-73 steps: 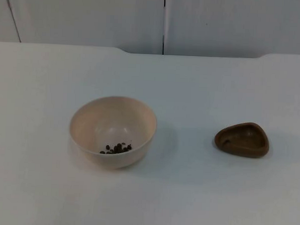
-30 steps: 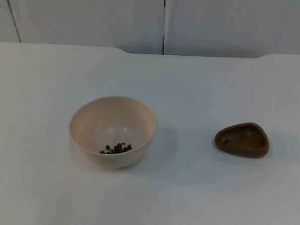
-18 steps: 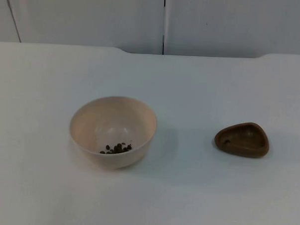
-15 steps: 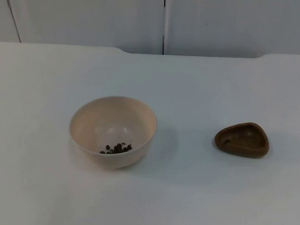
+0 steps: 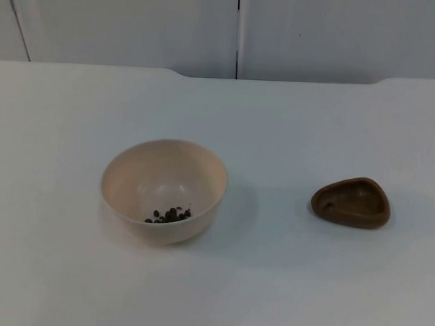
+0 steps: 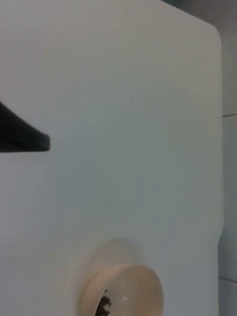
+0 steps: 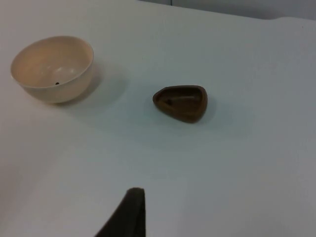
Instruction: Pick up the bowl with the left hand and pour the coffee beans from the cup into the bowl with the right hand.
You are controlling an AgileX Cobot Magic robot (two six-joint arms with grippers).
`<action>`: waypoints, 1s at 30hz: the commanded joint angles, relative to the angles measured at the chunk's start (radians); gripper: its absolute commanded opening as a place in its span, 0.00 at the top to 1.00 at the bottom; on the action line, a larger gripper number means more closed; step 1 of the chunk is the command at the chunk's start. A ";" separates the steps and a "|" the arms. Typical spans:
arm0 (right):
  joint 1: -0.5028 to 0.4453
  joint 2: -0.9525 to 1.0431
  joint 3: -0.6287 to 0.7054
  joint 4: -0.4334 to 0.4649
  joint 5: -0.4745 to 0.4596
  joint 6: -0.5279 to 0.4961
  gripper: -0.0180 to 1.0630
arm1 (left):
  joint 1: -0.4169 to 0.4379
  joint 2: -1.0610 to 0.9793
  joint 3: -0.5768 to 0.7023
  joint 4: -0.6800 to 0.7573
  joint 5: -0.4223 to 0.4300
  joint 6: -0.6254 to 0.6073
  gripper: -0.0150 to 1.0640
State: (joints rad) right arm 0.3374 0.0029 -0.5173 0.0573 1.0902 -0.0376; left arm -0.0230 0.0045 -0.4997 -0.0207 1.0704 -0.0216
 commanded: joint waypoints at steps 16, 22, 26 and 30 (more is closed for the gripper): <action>-0.005 -0.003 0.003 0.000 -0.013 0.003 0.01 | 0.045 -0.005 0.004 0.006 0.003 0.000 0.01; -0.020 -0.003 0.003 0.000 -0.013 0.003 0.01 | 0.045 -0.005 0.004 0.006 0.003 0.000 0.01; -0.078 -0.003 0.003 0.000 -0.013 0.003 0.01 | 0.045 -0.005 0.004 0.006 0.003 0.000 0.01; -0.136 -0.003 0.003 0.000 -0.013 0.003 0.01 | 0.045 -0.005 0.004 0.006 0.003 0.000 0.01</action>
State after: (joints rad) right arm 0.2165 0.0029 -0.5173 0.0573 1.0897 -0.0376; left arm 0.0198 0.0045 -0.4997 -0.0188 1.0704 -0.0216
